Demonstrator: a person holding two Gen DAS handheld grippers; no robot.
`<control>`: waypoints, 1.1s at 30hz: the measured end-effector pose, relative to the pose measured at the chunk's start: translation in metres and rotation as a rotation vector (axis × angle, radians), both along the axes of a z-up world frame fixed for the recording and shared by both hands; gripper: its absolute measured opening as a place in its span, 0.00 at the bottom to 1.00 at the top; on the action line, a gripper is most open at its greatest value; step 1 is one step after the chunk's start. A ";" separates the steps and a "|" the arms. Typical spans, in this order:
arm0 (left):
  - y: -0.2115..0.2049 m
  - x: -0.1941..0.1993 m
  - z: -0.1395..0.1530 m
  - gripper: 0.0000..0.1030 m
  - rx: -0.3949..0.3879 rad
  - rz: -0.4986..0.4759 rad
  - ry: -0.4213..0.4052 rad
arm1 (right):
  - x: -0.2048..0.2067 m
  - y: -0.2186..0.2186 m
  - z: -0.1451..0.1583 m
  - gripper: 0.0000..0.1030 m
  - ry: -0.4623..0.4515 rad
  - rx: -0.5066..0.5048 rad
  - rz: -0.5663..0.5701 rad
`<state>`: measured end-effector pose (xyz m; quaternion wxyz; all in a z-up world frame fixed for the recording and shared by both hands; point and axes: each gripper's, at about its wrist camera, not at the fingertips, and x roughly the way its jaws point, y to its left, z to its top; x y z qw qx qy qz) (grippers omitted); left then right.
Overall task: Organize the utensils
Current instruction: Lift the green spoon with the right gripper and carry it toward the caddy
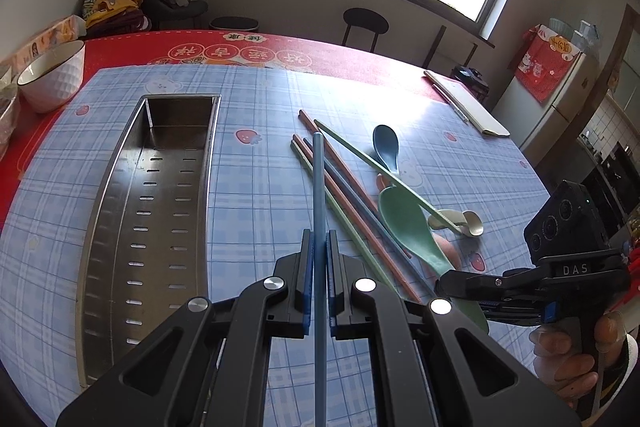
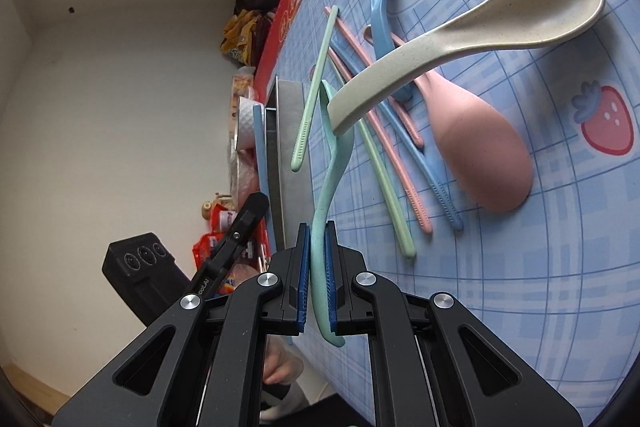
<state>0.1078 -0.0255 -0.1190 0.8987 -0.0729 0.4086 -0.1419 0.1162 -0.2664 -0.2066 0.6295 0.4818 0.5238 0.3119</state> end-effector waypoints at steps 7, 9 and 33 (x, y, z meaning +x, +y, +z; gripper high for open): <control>0.016 -0.002 0.004 0.06 -0.034 0.008 0.010 | 0.000 0.007 0.003 0.07 -0.015 -0.006 -0.022; 0.023 -0.001 0.007 0.06 -0.047 0.008 0.014 | 0.000 0.006 0.007 0.07 -0.037 -0.021 -0.032; 0.086 0.032 0.006 0.06 -0.062 0.112 0.077 | -0.004 -0.035 0.013 0.07 -0.114 -0.159 -0.202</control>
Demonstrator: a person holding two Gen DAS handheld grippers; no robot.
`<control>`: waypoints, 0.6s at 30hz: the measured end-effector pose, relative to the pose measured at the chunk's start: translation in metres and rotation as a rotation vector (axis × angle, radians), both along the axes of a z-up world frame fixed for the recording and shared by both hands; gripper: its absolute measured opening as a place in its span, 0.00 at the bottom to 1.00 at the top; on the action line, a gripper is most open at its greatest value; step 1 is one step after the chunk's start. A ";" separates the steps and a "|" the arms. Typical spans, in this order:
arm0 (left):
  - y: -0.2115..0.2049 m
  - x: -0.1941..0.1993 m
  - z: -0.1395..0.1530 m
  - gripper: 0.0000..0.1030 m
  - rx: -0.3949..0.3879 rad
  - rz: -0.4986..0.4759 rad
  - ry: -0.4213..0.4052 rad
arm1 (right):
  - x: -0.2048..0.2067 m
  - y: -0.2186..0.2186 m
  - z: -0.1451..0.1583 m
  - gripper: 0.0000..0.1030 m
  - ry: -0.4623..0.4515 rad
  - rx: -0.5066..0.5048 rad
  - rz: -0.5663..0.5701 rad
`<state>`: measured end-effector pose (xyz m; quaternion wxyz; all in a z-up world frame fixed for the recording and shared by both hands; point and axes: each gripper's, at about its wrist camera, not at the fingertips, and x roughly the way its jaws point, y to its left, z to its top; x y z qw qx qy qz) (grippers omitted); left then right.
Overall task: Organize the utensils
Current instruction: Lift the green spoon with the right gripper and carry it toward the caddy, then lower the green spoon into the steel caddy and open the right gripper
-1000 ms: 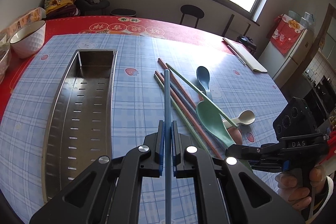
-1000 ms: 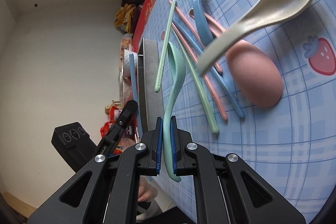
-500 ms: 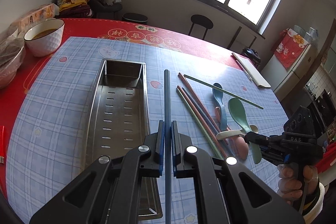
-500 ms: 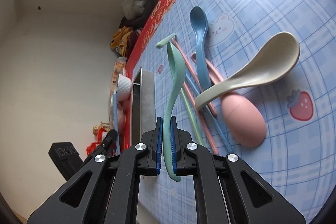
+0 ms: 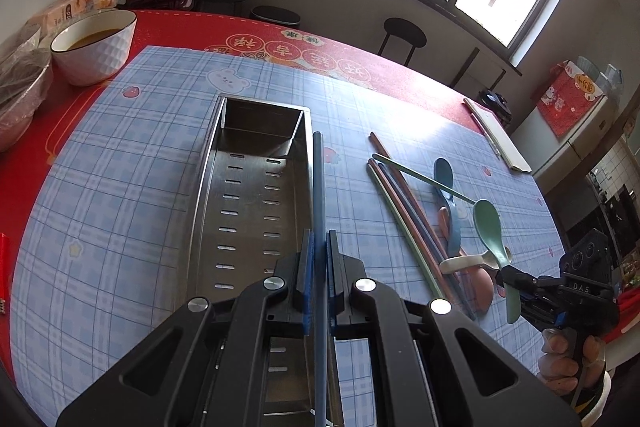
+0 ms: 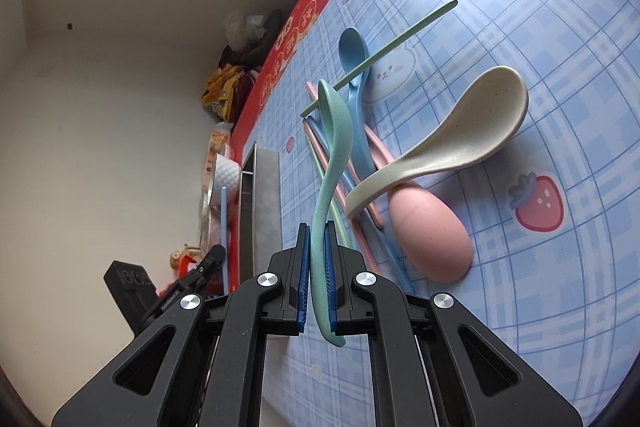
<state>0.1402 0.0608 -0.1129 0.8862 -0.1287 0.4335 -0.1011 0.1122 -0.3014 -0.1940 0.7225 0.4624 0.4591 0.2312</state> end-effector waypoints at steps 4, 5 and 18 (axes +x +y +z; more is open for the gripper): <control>0.003 0.015 -0.003 0.06 0.034 0.022 0.032 | 0.001 0.002 0.002 0.07 -0.018 0.011 0.008; 0.003 0.018 -0.005 0.06 0.040 0.027 0.043 | 0.004 0.006 0.004 0.07 -0.021 0.011 0.010; -0.004 0.038 -0.034 0.06 0.043 0.022 0.137 | 0.007 0.001 0.002 0.07 -0.024 0.021 0.011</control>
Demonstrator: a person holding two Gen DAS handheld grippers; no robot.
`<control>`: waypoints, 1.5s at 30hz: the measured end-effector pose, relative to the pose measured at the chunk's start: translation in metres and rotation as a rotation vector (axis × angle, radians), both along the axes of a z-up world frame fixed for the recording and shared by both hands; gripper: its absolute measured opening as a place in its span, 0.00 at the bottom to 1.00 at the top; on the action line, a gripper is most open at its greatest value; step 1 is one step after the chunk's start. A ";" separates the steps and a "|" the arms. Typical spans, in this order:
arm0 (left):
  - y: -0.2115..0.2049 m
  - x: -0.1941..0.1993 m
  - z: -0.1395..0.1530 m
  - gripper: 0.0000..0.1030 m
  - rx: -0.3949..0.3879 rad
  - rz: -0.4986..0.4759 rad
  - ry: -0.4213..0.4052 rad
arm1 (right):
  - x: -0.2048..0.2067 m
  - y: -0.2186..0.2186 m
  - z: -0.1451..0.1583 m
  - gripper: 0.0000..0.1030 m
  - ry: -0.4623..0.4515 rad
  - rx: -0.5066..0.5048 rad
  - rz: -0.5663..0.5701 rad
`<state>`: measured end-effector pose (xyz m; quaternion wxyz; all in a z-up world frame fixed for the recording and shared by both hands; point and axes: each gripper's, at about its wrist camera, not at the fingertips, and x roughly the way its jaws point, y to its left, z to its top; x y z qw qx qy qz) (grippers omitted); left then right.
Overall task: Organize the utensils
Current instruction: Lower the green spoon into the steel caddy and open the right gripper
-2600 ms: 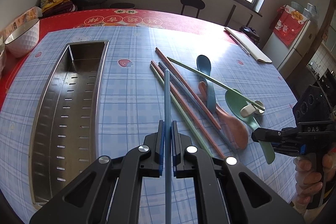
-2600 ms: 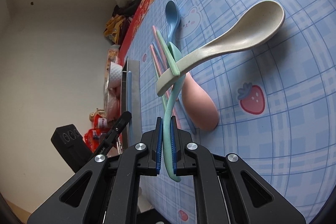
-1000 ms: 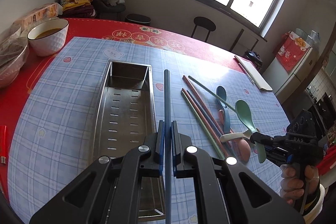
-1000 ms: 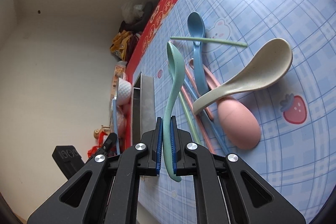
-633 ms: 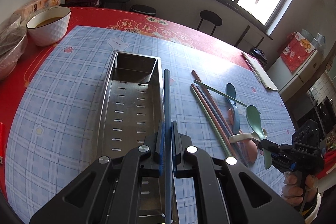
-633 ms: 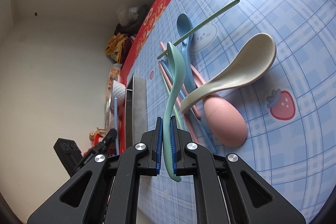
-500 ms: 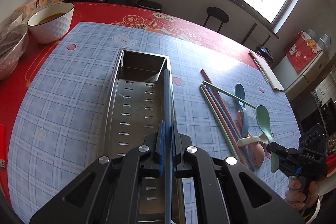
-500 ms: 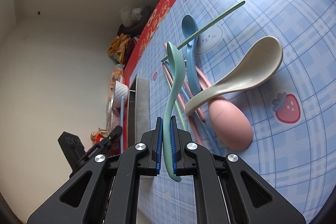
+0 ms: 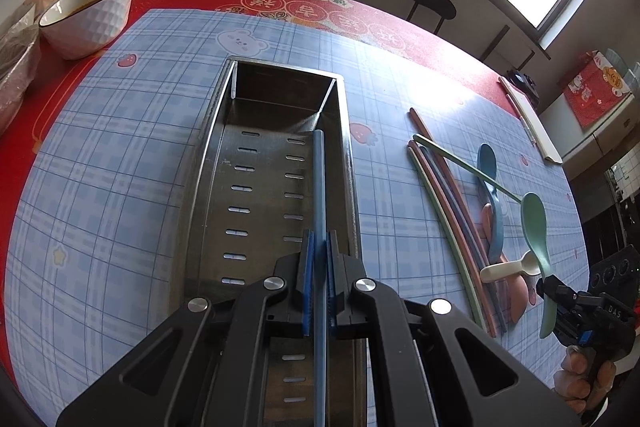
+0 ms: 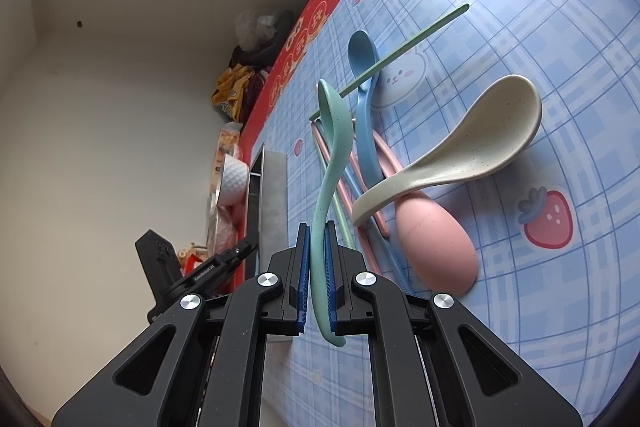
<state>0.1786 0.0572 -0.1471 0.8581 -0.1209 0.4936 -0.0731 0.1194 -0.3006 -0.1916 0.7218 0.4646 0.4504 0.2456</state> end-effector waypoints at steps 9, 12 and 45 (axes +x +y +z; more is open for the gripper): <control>0.003 0.018 -0.007 0.06 -0.015 0.020 0.019 | -0.005 0.000 0.001 0.07 0.000 0.004 0.003; -0.001 0.021 -0.009 0.06 -0.004 0.006 0.030 | -0.005 0.002 0.003 0.07 -0.003 0.004 -0.001; 0.058 -0.065 0.025 0.94 0.187 -0.051 -0.332 | 0.024 0.091 0.027 0.07 -0.011 -0.060 0.090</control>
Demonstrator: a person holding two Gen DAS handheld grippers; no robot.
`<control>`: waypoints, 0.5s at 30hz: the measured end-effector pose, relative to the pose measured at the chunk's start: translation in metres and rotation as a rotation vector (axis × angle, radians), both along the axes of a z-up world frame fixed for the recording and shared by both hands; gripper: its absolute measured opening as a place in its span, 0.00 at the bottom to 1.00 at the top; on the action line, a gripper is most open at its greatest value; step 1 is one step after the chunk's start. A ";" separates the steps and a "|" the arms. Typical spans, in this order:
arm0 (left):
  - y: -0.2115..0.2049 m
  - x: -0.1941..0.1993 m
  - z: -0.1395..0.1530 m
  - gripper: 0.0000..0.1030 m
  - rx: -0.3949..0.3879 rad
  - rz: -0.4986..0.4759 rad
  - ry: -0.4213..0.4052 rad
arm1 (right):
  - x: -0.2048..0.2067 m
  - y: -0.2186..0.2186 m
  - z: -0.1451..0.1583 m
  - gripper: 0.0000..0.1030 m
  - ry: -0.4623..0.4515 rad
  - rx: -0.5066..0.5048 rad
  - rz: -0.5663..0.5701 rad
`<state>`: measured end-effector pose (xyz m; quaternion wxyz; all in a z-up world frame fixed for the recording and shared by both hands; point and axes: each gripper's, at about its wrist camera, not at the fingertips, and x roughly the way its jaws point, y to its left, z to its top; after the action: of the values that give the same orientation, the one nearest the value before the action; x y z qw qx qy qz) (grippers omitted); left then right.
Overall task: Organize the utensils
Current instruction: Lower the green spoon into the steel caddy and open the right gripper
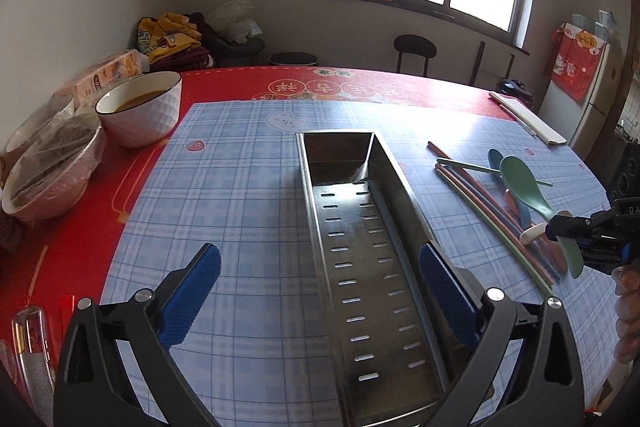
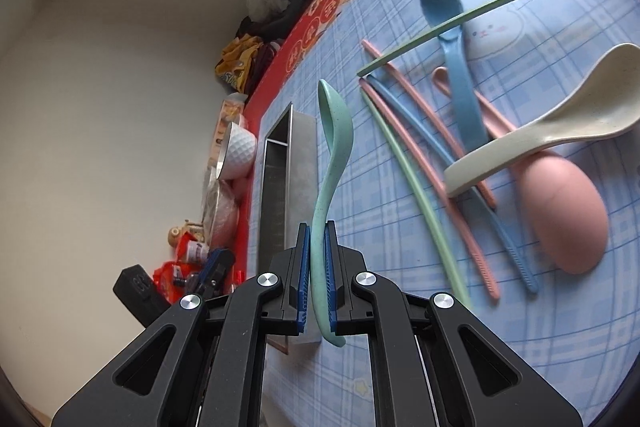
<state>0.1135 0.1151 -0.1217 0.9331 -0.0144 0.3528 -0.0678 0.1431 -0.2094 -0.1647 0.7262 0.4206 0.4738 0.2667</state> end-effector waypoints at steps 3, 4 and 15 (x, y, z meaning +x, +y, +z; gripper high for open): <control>0.020 0.000 -0.006 0.94 -0.033 0.037 -0.009 | 0.009 0.030 0.005 0.07 -0.008 -0.011 0.030; 0.024 0.001 -0.007 0.94 -0.033 0.049 -0.019 | 0.012 0.040 0.006 0.07 -0.009 -0.021 0.040; 0.057 0.006 -0.017 0.94 -0.083 0.134 -0.071 | 0.048 0.137 0.020 0.07 -0.043 -0.211 0.172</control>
<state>0.1197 0.1717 -0.1389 0.9460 -0.0744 0.3148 -0.0203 0.1908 -0.0722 -0.1444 0.7509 0.2941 0.5177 0.2857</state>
